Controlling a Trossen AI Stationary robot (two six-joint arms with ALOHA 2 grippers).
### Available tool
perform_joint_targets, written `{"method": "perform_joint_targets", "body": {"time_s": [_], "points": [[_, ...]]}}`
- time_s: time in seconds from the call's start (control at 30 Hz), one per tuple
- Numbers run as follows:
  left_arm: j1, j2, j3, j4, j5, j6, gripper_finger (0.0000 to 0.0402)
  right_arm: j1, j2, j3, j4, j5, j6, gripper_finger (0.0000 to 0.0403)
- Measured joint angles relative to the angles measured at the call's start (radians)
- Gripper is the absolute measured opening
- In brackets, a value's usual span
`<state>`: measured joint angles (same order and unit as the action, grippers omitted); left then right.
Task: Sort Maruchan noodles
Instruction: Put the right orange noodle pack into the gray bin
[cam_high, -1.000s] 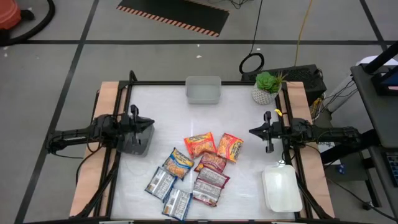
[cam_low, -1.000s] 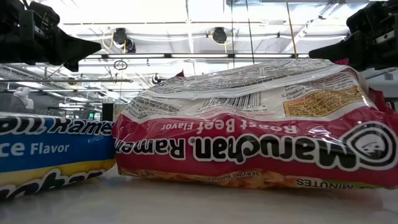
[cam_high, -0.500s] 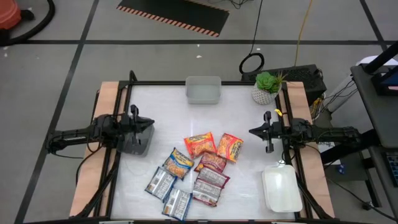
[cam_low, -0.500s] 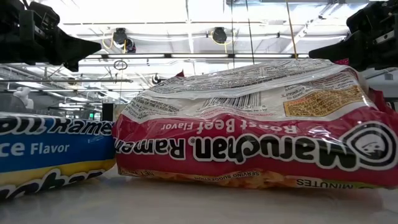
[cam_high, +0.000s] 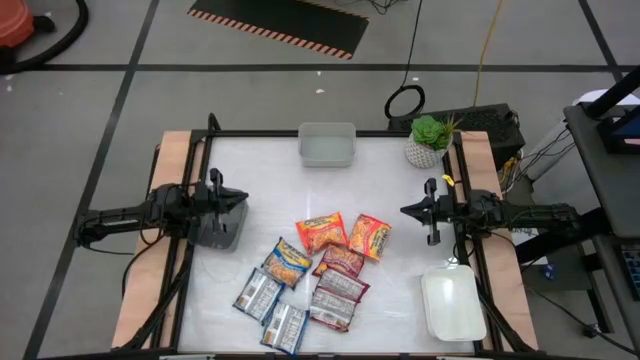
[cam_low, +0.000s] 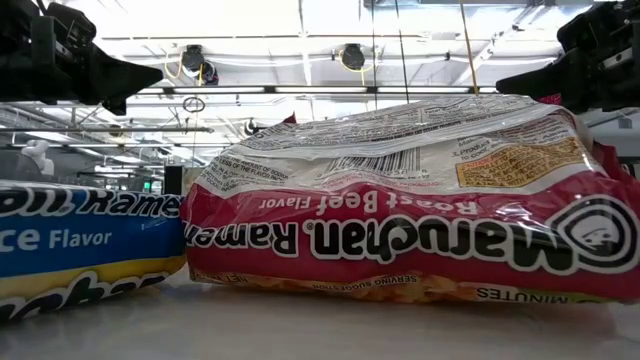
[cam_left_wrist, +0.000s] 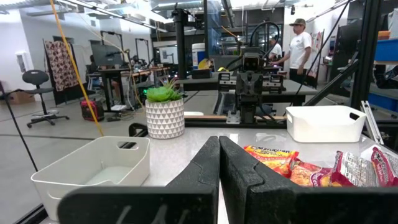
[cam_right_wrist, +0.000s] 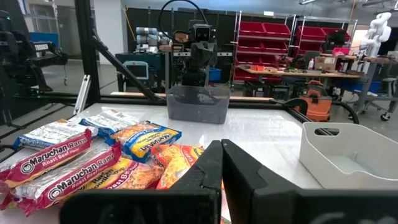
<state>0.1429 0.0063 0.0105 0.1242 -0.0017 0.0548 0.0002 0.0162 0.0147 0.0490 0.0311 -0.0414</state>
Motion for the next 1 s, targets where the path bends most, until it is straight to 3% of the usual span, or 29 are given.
{"method": "perform_joint_targets", "body": {"time_s": [0.6,1.0], "points": [[0.000,0.000,0.000,0.000,0.000,0.000,0.0005,0.000,0.000,0.000,0.006,-0.004,0.000,0.0000],[0.000,0.000,0.000,0.000,0.000,0.000,0.0005,0.008,0.001,0.019,0.052,0.047,0.036,0.0000]]}}
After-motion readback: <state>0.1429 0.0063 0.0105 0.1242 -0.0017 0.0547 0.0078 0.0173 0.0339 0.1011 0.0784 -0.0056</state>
